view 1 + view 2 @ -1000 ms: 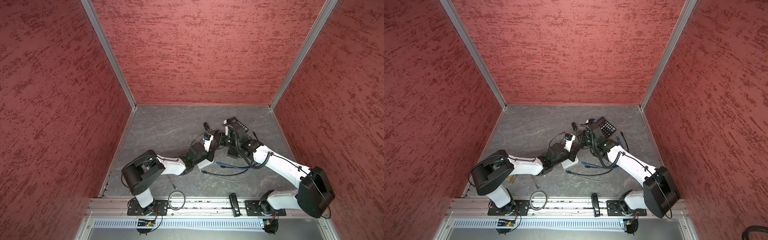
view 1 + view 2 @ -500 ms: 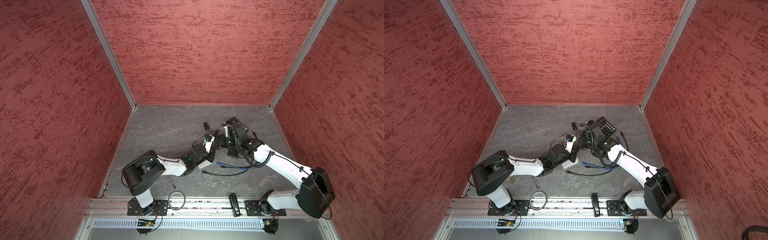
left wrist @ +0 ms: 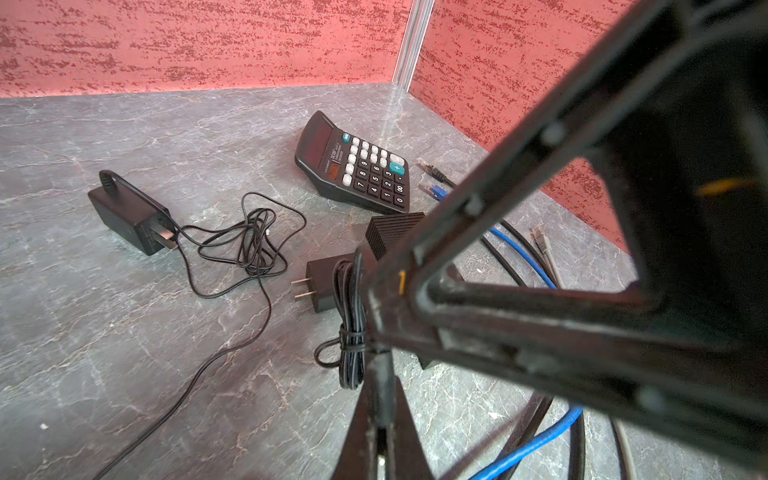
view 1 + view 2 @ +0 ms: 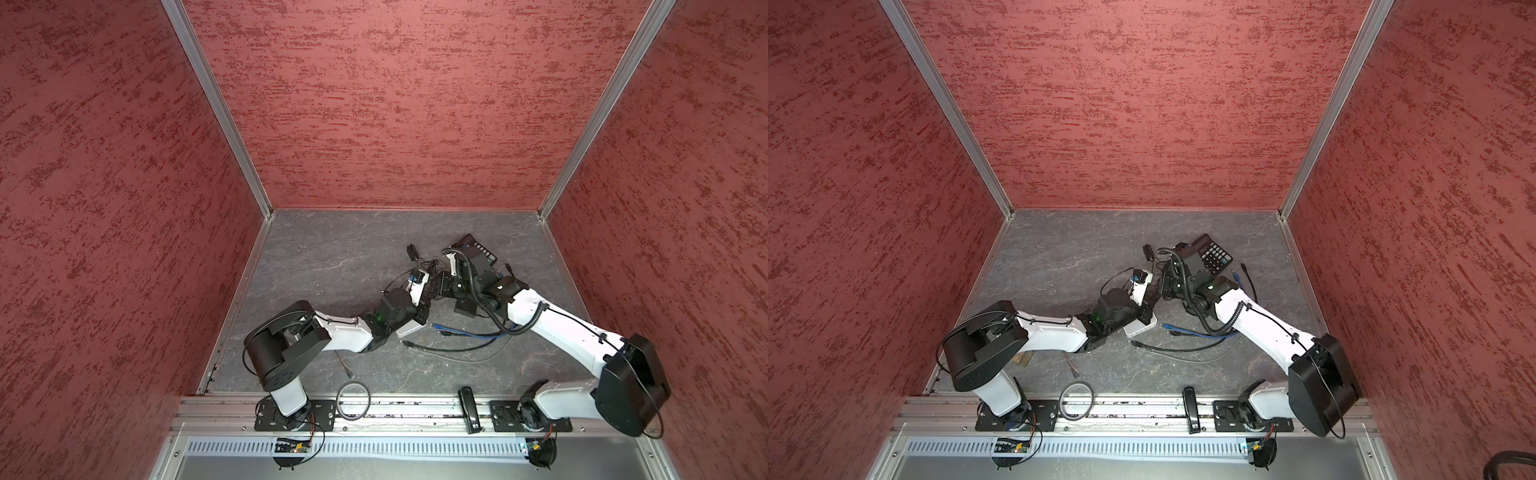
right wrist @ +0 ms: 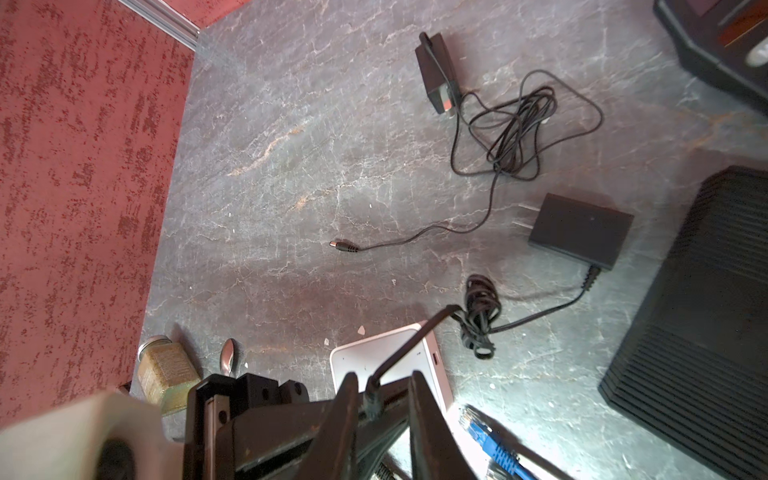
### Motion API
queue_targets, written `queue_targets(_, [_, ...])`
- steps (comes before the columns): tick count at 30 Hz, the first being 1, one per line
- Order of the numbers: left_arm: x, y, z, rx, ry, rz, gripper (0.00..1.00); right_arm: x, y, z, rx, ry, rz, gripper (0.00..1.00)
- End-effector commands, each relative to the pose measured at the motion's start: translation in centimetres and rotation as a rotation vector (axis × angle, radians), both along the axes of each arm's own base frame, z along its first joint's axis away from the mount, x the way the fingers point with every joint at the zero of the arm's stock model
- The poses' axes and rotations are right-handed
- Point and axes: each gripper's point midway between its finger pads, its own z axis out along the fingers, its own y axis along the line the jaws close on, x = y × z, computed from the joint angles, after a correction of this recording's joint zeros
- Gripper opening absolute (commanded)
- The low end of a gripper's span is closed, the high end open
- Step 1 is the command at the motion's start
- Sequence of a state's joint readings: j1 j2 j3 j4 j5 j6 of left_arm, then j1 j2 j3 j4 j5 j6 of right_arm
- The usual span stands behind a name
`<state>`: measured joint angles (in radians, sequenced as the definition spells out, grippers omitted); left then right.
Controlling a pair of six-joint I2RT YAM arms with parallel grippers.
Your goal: Insert the plug into the switch port
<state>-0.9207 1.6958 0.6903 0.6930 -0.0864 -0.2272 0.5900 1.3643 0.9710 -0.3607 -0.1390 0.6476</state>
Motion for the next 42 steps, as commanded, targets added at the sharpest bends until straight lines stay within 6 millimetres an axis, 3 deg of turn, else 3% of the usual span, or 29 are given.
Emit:
queue_targets(1, [-0.1,-0.3,0.2,0.005,-0.011,-0.016,0.00,0.3,0.5,-0.3,0.023,0.009,0.003,0.23])
queue_targets(6, [-0.1,-0.4,0.3,0.004,-0.014,-0.015,0.00,0.4,1.0,-0.9,0.031,0.022,0.015,0.22])
queue_targets(20, [-0.1,-0.3,-0.1,0.019,-0.006,-0.014,0.00,0.5,0.7,-1.2,0.022,0.019,0.003,0.03])
queue_targets(22, [-0.1,0.2,-0.6,0.052,0.021,0.000,0.15,0.6,0.6,-1.2,0.021,0.013,-0.005,0.00])
queue_targets(27, [-0.9,2.0,-2.2,0.193,0.060,0.004,0.81,0.9,-0.4,-1.1,0.003,-0.015,-0.054,0.00])
queue_targets(28, [-1.2,2.6,-2.3,0.208,0.057,0.003,0.92,1.1,-0.6,-1.0,-0.004,-0.022,-0.063,0.00])
queue_targets(29, [-1.5,3.1,-2.2,0.221,0.048,-0.003,0.97,1.1,-0.9,-1.1,-0.010,-0.024,-0.070,0.00])
queue_targets(35, [-2.4,6.2,-2.3,0.338,0.029,0.009,1.00,1.5,-2.3,-1.4,-0.024,-0.029,-0.098,0.00])
queue_targets(42, [-3.3,7.2,-3.0,0.478,0.092,-0.058,1.00,1.7,-4.4,-1.4,-0.021,-0.041,-0.133,0.00])
